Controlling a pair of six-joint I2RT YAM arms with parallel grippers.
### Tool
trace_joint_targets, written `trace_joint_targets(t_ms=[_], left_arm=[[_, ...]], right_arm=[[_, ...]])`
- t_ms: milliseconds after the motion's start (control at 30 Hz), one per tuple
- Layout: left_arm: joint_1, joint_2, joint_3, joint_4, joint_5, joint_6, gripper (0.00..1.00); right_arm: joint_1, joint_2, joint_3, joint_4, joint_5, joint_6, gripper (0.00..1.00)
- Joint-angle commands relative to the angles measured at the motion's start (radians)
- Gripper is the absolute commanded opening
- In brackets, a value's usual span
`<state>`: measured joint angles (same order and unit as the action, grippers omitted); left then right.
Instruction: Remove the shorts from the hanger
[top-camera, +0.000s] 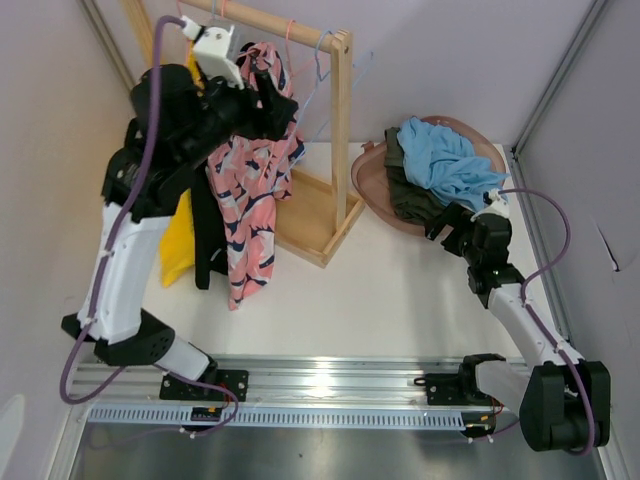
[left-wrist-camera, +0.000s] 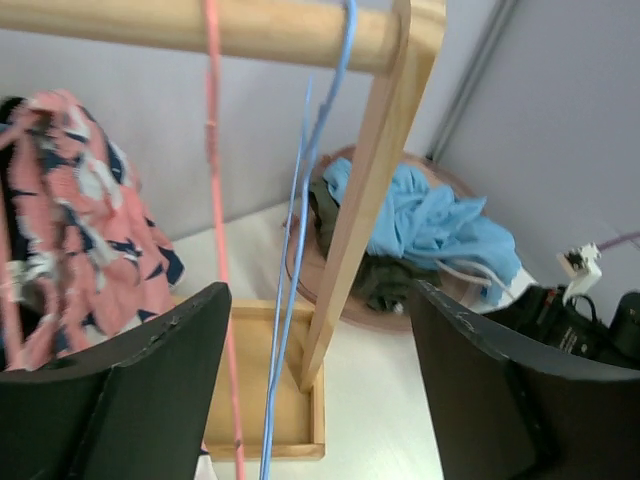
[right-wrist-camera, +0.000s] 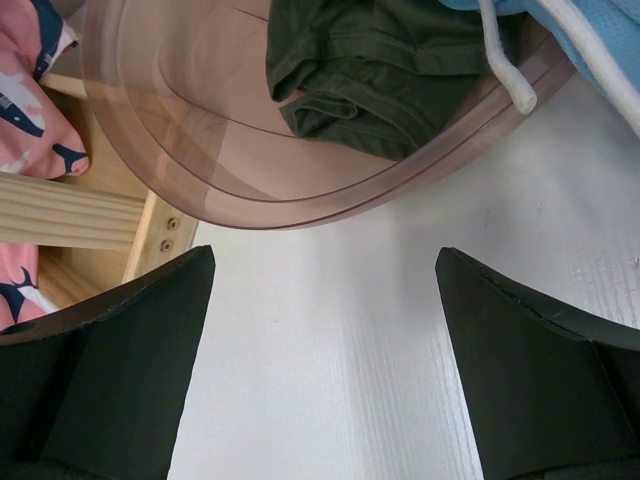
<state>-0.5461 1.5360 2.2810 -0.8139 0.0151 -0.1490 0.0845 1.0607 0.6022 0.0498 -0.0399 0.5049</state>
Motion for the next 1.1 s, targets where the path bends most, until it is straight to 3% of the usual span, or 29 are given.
trace_joint_targets(t_ms=[0,267,500,800,1067], left_arm=[[0.000,-0.076,0.028,-0.011,-0.140,0.080,0.79],[0.208,-0.021,0.086,-0.010,-0.095,0.063,0.74],[0.340,0.111,0.141,-0.014,-0.049,0.022,0.58],[0.385,0.240,0.212,-0.011,0.062,-0.024,0.50],[0.390,0.273,0.186,-0.004,0.065,-0.029,0.48]], right_arm=[[-0.003,-0.056,-0.007,0.015,-0.014,0.018,0.99],[-0.002,-0.113,-0.019,-0.034,-0.015,0.014,0.99],[0.001,-0.157,-0.045,-0.045,-0.023,0.012,0.99],[0.001,-0.156,-0.085,-0.045,-0.020,0.011,1.00],[0.001,-0.150,-0.087,-0.039,-0.012,0.006,0.99]])
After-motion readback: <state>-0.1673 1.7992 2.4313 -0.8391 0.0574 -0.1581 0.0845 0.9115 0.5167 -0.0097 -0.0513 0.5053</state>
